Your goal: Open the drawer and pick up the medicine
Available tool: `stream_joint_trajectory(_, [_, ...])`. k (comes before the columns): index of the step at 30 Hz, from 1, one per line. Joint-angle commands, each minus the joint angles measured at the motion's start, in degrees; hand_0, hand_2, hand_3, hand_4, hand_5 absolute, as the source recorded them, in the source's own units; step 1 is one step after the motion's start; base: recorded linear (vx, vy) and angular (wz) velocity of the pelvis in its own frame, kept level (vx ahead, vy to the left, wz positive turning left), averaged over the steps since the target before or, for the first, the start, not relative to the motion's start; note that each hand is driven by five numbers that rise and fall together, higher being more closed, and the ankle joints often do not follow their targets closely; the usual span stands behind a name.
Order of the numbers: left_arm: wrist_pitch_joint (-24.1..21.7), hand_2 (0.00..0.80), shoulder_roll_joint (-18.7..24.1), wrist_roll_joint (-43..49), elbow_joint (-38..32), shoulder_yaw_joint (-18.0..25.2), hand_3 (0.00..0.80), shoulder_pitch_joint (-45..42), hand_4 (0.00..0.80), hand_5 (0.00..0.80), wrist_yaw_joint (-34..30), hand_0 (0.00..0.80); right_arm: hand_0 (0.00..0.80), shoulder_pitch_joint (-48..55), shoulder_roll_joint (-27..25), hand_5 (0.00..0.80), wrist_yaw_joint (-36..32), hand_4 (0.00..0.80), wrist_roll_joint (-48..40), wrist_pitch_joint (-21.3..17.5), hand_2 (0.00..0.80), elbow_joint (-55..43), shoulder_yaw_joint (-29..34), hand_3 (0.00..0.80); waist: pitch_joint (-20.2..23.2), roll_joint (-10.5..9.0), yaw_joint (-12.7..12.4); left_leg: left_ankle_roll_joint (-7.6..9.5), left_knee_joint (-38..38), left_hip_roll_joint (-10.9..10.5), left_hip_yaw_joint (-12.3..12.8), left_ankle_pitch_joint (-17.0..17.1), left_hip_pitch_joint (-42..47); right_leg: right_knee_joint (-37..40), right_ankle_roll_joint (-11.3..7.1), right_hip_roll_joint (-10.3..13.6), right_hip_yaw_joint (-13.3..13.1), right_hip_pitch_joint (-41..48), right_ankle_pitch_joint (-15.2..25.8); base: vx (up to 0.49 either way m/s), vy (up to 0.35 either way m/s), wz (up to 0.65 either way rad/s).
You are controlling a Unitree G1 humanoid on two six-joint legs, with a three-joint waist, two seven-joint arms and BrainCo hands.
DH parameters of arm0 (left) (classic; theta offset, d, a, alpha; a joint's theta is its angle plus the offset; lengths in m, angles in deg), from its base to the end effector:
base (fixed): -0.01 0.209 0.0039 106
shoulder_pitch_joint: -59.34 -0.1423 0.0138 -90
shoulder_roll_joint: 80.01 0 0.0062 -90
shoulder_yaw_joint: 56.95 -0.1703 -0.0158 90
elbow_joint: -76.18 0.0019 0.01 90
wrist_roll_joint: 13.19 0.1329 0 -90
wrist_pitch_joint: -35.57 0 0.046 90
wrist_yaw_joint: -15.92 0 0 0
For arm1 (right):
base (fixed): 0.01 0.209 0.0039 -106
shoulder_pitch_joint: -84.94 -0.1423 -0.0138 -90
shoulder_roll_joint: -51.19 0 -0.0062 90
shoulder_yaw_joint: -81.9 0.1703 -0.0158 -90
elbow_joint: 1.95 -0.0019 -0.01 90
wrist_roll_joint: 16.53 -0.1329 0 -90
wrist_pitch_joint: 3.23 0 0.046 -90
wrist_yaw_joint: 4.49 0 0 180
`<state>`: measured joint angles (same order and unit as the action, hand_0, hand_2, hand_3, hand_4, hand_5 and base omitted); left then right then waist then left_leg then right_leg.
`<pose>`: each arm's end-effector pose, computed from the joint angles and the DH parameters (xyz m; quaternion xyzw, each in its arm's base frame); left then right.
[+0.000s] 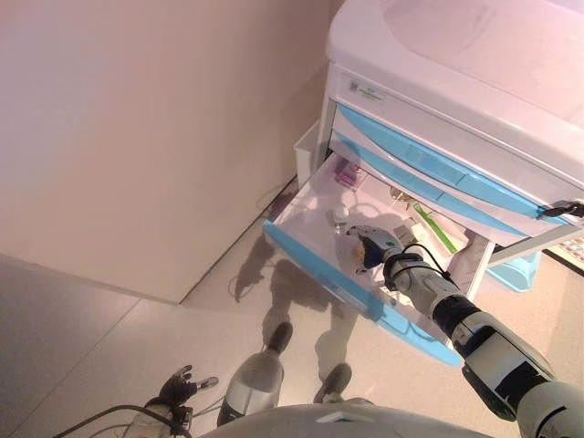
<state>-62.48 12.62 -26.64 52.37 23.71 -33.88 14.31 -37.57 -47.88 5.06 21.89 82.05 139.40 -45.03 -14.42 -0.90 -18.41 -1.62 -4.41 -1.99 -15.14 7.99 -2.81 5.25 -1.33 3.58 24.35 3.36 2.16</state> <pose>0.0681 0.2448 -0.0879 0.0792 0.5072 0.0711 0.8552 0.2658 -0.1838 0.0224 -0.6594 0.0563 0.1834 0.7269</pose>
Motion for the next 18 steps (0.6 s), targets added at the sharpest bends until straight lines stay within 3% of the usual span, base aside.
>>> stream_joint_trajectory(1, [-2.6, 0.000, 0.6, 1.0, 1.8, -3.5, 0.000, 1.3, 0.000, 0.000, 0.0, 0.000, 0.000, -3.8, 0.0, 0.000, 3.9, 0.000, 0.7, 1.1, 0.000, 0.0, -1.5, 0.000, 0.4, -0.10, -0.6, 0.44, 0.3, -3.1, 0.3, -4.3, -1.3, -6.4, -0.58, 0.0, 0.1, 0.4, -6.3, 0.021, 0.009, 0.07])
stream_joint_trajectory(18, [-3.5, 0.000, 1.1, 0.6, 1.5, -4.7, 0.000, 1.7, 0.000, 0.000, -0.1, 0.000, 0.000, -5.3, 0.5, 0.000, 4.9, 0.000, 6.2, 5.0, 0.000, 5.7, -2.4, 0.000, -0.3, 0.15, -1.2, 0.50, 0.1, -3.2, -0.4, -3.7, -1.9, -6.5, -0.63, 0.0, 0.2, 0.0, -6.2, 0.014, 0.001, 0.01])
